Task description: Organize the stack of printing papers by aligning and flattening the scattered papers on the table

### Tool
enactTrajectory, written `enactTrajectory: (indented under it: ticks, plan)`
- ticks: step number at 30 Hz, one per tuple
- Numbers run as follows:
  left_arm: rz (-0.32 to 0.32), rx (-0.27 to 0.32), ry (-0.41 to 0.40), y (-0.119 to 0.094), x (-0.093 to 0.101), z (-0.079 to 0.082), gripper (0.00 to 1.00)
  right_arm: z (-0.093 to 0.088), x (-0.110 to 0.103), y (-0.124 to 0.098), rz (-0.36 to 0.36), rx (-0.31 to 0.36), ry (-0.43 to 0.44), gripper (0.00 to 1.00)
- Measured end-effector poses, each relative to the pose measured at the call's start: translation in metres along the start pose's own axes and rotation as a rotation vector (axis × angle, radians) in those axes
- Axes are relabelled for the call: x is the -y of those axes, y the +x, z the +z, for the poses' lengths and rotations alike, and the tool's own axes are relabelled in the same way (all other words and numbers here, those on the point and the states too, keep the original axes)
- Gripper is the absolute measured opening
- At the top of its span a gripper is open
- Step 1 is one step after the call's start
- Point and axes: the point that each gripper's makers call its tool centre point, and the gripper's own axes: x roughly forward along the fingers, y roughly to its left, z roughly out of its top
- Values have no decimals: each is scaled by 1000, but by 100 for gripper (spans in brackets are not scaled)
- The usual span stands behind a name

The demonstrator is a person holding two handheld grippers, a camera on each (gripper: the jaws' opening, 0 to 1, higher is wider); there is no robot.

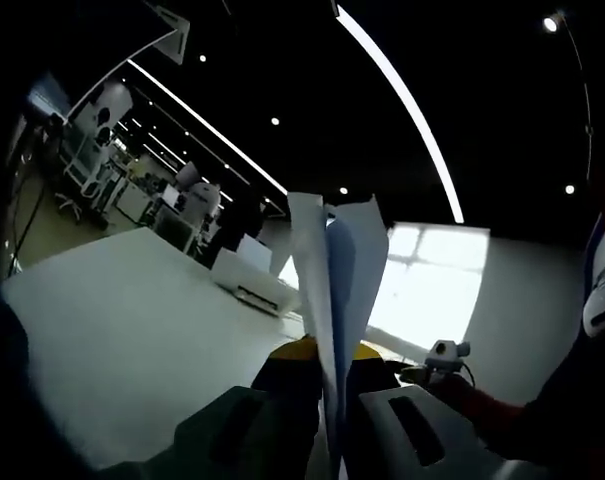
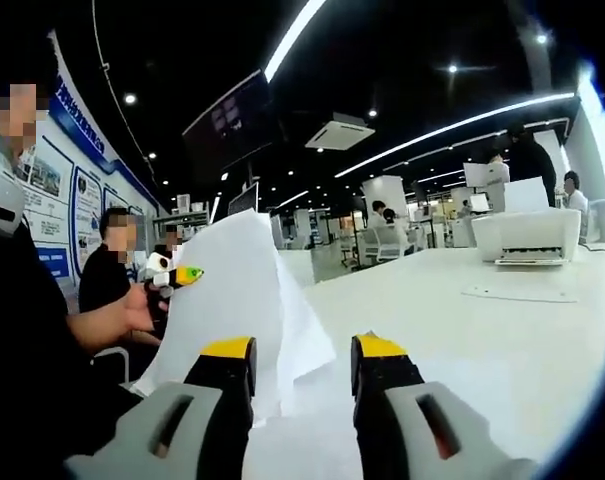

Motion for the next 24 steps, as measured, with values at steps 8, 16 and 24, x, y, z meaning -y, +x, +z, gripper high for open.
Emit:
enactTrajectory:
  ticks: [8, 16, 24]
  plan:
    - [25, -11, 16, -1, -5, -3, 6, 1, 7, 0, -27, -4, -21, 45]
    - [29, -14, 25, -2, -6, -3, 6, -3, 18, 0, -60, -43, -46, 48]
    - [29, -16, 28, -3, -5, -3, 6, -3, 26, 0, -88, -72, -87, 51]
